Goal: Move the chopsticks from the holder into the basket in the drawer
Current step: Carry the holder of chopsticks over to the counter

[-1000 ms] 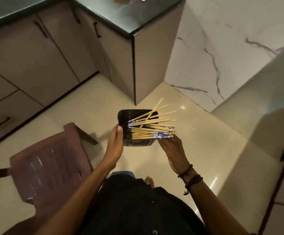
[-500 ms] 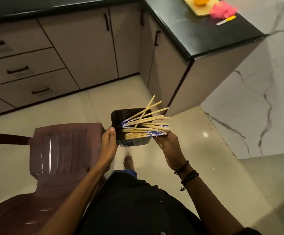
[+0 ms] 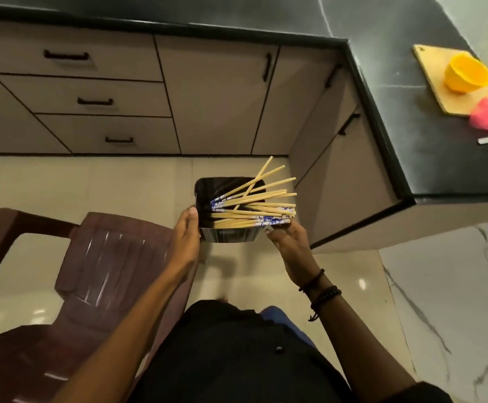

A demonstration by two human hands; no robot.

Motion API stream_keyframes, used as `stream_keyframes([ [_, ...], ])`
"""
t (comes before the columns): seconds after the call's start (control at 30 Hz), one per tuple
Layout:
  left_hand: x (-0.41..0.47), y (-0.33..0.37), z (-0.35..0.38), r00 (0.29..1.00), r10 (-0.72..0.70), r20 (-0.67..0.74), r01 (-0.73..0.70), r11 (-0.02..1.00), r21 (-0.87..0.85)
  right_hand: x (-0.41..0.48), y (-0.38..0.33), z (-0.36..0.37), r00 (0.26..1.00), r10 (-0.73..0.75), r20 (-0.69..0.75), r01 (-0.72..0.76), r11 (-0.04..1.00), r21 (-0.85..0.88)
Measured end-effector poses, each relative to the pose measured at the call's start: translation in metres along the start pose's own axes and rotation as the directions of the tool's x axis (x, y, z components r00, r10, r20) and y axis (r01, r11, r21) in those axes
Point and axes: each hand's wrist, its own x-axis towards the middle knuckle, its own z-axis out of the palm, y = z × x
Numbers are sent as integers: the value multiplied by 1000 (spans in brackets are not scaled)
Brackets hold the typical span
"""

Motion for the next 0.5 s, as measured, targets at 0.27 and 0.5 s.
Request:
stream_keyframes([
  [0.27, 89, 23, 8, 978, -4, -211, -12, 997, -76, 123, -36, 8, 988, 20, 156, -18, 1000, -13],
  [0.5, 166, 64, 27, 928, 12, -374, -30, 999, -42, 237, -79, 6, 944, -22, 330, 22, 1000, 4],
])
